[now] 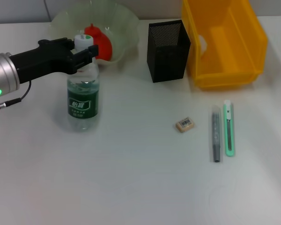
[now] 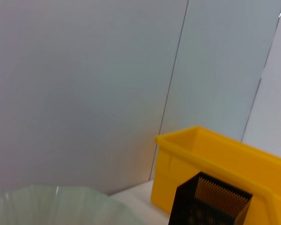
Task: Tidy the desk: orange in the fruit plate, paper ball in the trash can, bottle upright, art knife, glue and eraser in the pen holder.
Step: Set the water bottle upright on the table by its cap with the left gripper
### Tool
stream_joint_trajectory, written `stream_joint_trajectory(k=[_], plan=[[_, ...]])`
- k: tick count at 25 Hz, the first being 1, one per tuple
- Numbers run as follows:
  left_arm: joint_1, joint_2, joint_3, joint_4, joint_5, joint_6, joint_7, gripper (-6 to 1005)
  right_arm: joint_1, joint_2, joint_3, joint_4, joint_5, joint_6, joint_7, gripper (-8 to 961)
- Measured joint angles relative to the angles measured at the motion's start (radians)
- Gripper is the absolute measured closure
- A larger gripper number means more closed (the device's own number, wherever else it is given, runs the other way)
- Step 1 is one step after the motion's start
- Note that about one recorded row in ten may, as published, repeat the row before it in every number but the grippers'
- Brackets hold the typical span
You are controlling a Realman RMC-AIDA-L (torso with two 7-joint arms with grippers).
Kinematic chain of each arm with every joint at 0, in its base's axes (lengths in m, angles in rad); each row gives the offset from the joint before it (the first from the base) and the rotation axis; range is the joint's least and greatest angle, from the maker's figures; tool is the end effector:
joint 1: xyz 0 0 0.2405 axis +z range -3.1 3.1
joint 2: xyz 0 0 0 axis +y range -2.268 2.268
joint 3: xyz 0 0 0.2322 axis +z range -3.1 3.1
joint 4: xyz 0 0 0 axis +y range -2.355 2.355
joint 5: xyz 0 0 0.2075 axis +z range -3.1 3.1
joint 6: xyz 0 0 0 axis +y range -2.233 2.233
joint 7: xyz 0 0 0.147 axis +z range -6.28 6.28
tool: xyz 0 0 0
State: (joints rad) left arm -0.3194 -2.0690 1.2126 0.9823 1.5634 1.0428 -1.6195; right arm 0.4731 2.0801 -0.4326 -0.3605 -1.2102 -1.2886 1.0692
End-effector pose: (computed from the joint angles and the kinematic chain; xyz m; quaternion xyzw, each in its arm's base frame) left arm -0.2237 0.3524 0.0231 -0.8865 -0.2645 -0.2493 0.2865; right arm 0.2960 0.3495 0.0806 -0.6605 0.3130 0.4856 0.4795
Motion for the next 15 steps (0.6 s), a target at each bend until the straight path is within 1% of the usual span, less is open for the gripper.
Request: stream_joint_trajectory(k=[2,3,4,7,8,11,15], plan=[[0.002,0.001,-0.022,-0.037,-0.052,0.027,0.063,549,0.001,0.0,0.0,0.0,0.0,0.0,0.0,197],[0.002,0.001,-0.057,-0.083,-0.116,0.075,0.137,549,0.003,0.0,-0.002,0.0,0.0,0.0,0.0,197],[0.002,0.001,-0.057,-0.083,-0.116,0.075,0.137,549,0.003,0.0,-0.002,0.0,0.0,0.0,0.0,197],[0.002,0.001,-0.096,-0.136,-0.179,0.136,0.226,549,0.004,0.0,-0.003,0.0,0.0,0.0,0.0,198],[0.002,0.001,-0.107,-0.158,-0.189,0.156,0.269,549,0.004,0.0,-0.003,0.0,0.0,0.0,0.0,198],[0.0,0.001,-0.116,-0.188,-0.192,0.163,0.317,550,0.004,0.0,-0.003,0.0,0.0,0.0,0.0,198],[-0.006,0.001,-0.123,-0.206,-0.196,0.164,0.335,550,0.004,0.0,-0.008,0.0,0.0,0.0,0.0,198]])
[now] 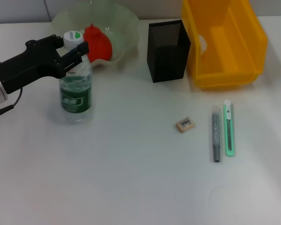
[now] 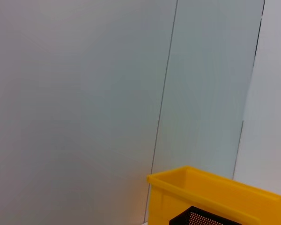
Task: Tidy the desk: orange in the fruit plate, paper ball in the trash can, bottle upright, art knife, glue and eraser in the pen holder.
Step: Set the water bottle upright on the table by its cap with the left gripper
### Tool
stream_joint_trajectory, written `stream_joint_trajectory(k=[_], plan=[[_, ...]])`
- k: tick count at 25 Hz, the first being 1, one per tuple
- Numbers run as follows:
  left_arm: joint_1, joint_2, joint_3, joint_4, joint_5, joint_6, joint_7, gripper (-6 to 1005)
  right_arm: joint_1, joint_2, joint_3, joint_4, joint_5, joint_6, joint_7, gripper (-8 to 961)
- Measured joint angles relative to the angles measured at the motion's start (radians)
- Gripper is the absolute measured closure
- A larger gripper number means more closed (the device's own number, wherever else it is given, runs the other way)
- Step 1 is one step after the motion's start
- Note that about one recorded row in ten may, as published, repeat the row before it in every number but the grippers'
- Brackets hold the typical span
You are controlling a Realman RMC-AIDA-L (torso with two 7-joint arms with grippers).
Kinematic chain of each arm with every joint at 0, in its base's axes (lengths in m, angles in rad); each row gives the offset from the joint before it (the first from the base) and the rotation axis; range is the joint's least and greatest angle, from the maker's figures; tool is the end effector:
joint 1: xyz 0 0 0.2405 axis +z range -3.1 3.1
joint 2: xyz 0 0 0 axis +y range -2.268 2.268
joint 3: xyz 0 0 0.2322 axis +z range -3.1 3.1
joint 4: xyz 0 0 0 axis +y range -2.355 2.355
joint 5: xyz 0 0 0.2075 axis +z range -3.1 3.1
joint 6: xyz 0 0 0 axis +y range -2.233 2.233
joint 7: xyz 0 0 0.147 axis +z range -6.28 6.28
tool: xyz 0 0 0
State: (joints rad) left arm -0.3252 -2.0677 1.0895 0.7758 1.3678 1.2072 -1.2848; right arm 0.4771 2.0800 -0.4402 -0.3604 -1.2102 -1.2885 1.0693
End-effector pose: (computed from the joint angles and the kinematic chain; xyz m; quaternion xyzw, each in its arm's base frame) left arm -0.2430 0.3363 0.0279 -0.8723 -0.2162 -0.3201 0.2998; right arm 0.2939 0.3508 0.0794 -0.6638 0.3113 0.4855 0.4761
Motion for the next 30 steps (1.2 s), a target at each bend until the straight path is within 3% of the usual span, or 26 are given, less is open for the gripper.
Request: stream_joint_trajectory(k=[30], plan=[[-0.006,0.001,-0.01,-0.034,0.002,-0.011,0.053,555,0.01,-0.002,-0.002,0.021,0.0,0.001,0.001,199]])
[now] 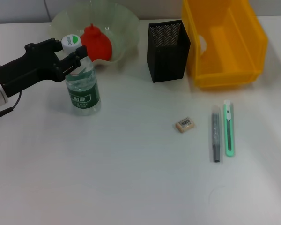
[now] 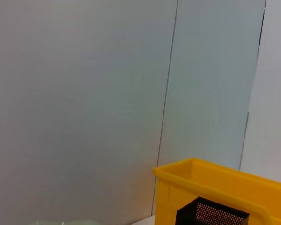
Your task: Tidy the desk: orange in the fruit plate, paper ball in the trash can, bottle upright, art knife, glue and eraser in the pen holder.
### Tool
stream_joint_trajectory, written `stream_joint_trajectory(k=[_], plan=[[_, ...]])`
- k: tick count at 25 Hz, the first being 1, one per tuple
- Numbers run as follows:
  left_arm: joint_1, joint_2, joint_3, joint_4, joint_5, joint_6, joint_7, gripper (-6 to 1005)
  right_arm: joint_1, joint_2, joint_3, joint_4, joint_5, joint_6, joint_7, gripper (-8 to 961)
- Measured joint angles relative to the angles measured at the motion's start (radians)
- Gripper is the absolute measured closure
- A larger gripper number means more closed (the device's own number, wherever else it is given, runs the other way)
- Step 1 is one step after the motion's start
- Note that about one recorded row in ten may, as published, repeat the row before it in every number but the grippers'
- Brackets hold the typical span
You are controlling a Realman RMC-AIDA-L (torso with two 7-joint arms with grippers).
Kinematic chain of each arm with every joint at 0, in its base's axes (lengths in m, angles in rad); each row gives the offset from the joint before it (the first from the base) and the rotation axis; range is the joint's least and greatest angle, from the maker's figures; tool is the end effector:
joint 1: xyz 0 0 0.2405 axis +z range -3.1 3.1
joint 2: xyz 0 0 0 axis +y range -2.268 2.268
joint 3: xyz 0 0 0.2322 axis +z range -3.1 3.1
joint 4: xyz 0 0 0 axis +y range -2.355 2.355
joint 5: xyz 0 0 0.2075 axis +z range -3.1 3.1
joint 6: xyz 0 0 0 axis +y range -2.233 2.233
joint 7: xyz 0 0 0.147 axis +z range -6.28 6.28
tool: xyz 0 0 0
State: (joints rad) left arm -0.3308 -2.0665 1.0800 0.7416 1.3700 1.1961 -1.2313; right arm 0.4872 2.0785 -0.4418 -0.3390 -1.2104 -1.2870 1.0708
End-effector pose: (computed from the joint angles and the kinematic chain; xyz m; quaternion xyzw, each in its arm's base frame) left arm -0.2498 0.3359 0.0247 -0.8744 -0.2095 -0.3086 0.3103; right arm 0.2919 0.3524 0.0747 -0.6640 0.3177 0.4883 0.4688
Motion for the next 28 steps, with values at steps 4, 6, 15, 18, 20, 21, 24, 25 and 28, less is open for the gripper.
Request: stream_joint_trajectory(k=[4,6,15,18,20,21,24,25,28], plan=[[0.0,0.0,0.0,0.0,0.0,-0.001,0.0,555,0.007,0.0,0.0,0.0,0.0,0.0,0.0,200],[-0.001,0.0,0.0,-0.001,0.0,-0.001,0.0,553,0.01,0.0,0.0,0.0,0.0,0.002,0.0,200],[-0.001,0.0,-0.012,0.002,-0.004,0.008,0.014,429,0.011,0.0,0.002,0.0,0.0,0.007,-0.001,200],[-0.001,0.0,-0.012,0.008,-0.005,0.016,0.014,301,0.011,0.0,0.003,0.0,0.0,0.008,-0.002,200],[-0.001,0.0,-0.016,0.009,-0.008,0.028,0.015,288,0.011,0.0,0.004,0.0,0.0,0.008,-0.003,200],[-0.001,0.0,-0.016,0.009,-0.008,0.028,0.015,282,0.011,0.0,0.004,0.0,0.0,0.008,-0.003,201],[-0.005,0.0,-0.041,0.01,-0.011,0.06,0.015,262,0.012,0.0,0.001,0.0,0.0,0.005,-0.003,201],[-0.009,0.0,-0.063,0.01,-0.011,0.084,0.015,256,0.013,0.0,0.0,-0.004,0.0,-0.001,-0.003,201],[-0.016,0.0,-0.102,0.008,-0.011,0.126,0.016,236,0.014,0.0,0.0,-0.009,-0.002,-0.015,-0.003,201]])
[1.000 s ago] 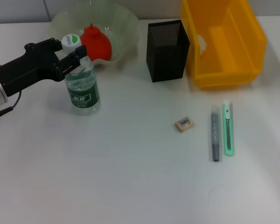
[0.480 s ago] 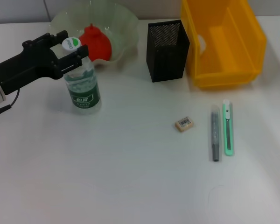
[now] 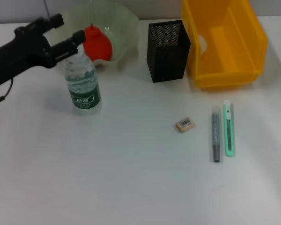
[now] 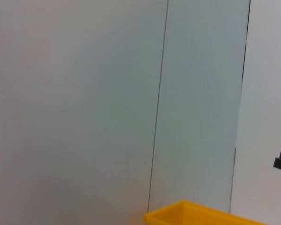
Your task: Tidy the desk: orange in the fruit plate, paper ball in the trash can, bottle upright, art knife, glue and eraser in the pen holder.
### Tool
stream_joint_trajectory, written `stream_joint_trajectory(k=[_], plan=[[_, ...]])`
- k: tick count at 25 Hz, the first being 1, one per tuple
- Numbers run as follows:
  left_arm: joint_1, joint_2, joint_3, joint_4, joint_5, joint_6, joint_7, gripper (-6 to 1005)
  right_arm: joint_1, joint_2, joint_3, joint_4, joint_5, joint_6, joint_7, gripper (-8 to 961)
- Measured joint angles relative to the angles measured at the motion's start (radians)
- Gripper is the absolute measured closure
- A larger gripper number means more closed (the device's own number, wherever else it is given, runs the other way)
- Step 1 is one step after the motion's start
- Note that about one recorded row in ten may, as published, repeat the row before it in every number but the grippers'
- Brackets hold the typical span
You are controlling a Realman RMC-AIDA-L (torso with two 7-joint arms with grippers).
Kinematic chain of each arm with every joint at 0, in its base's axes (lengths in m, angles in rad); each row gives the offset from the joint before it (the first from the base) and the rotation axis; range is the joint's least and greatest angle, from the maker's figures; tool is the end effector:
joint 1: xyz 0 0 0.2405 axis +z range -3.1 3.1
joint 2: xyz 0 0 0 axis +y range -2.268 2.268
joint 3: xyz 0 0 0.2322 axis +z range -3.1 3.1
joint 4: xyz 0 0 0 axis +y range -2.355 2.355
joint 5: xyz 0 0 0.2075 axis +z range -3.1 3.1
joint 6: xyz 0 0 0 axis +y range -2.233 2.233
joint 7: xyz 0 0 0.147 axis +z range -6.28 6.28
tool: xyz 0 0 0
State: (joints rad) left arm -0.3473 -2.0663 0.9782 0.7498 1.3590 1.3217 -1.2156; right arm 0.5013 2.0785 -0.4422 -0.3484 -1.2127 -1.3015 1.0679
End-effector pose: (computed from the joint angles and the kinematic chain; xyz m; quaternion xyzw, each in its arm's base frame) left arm -0.2385 0.3349 0.0457 -0.8638 -0.1774 -0.3570 0.3080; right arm 0.2842 0.3564 0.0769 -0.6696 0.3031 0.4941 0.4643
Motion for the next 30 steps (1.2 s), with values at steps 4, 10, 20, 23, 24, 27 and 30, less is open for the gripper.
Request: stream_joint_trajectory(k=[4,10,20,23,24,27,30], plan=[[-0.008,-0.001,-0.041,-0.006,-0.008,0.032,0.008,237,-0.002,0.0,-0.015,-0.032,-0.007,-0.066,0.015,201],[-0.008,-0.002,-0.054,-0.009,-0.057,0.035,0.032,240,-0.039,0.0,-0.227,-0.256,-0.026,-0.101,0.164,201],[-0.012,-0.001,-0.067,-0.034,-0.098,0.018,0.056,243,-0.015,0.0,-0.51,-0.87,-0.585,-0.104,0.743,202],[-0.012,-0.003,-0.067,-0.036,-0.101,0.018,0.059,243,0.02,0.0,-0.627,-1.002,-0.783,-0.106,0.895,202],[-0.012,-0.003,-0.067,-0.036,-0.101,0.018,0.059,243,0.032,0.0,-0.657,-1.025,-0.832,-0.107,0.932,202],[-0.019,-0.004,-0.067,-0.051,-0.108,0.018,0.06,242,0.098,0.0,-0.716,-1.028,-0.929,-0.131,1.002,202],[-0.027,-0.003,-0.067,-0.07,-0.115,0.018,0.065,242,0.192,-0.002,-0.722,-0.946,-0.991,-0.192,1.019,202]])
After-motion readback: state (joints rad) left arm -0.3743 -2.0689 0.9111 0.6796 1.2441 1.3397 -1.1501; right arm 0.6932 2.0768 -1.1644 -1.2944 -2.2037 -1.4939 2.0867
